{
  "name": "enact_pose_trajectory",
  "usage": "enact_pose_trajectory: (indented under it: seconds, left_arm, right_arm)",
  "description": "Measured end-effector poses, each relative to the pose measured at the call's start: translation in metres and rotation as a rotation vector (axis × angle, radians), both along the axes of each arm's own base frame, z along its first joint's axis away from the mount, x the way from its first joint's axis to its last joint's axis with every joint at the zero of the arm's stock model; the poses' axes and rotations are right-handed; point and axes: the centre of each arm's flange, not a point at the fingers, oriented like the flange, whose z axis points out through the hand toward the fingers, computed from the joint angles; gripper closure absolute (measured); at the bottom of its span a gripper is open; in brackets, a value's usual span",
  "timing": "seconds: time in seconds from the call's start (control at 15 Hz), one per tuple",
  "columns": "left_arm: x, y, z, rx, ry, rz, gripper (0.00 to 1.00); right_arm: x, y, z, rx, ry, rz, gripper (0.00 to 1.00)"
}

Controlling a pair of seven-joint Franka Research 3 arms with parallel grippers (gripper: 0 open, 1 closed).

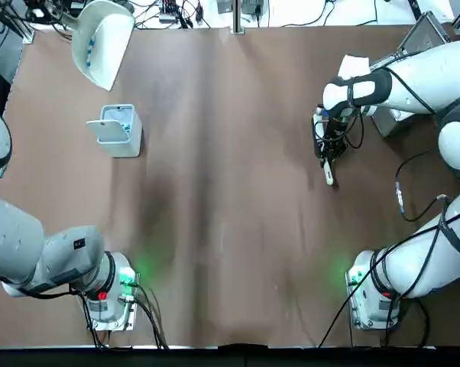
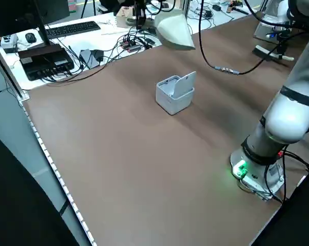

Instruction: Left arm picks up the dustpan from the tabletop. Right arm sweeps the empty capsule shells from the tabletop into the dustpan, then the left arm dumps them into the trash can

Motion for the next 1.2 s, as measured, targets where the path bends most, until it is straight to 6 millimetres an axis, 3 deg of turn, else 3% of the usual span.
enact_pose_trajectory:
  seconds: [0.4,0.73,0.8,0.93,1.0,1.2]
  left_arm:
    - [-0.003,0.023,-0.036,-0.052,0.040,0.049,0.67]
    - [0.003,0.042,-0.053,-0.027,-0.025,0.096,0.67]
    - [0.004,0.043,-0.062,-0.028,-0.034,0.106,0.67]
    - [0.004,0.044,-0.070,-0.046,-0.050,0.125,0.67]
    - [0.003,0.044,-0.074,-0.050,-0.058,0.134,0.67]
    - [0.000,0.047,-0.086,-0.050,-0.076,0.156,0.67]
  right_arm:
    - [0.002,0.001,-0.002,-0.001,0.003,-0.002,0.68]
    - [0.003,0.001,-0.002,0.000,0.003,-0.003,0.64]
    - [0.003,0.001,-0.001,0.000,0.005,-0.003,0.52]
    - [0.004,0.002,-0.001,0.001,0.005,-0.003,0.49]
    - [0.005,0.002,0.000,0.002,0.005,-0.003,0.43]
    - [0.006,0.003,0.003,0.003,0.019,0.001,0.17]
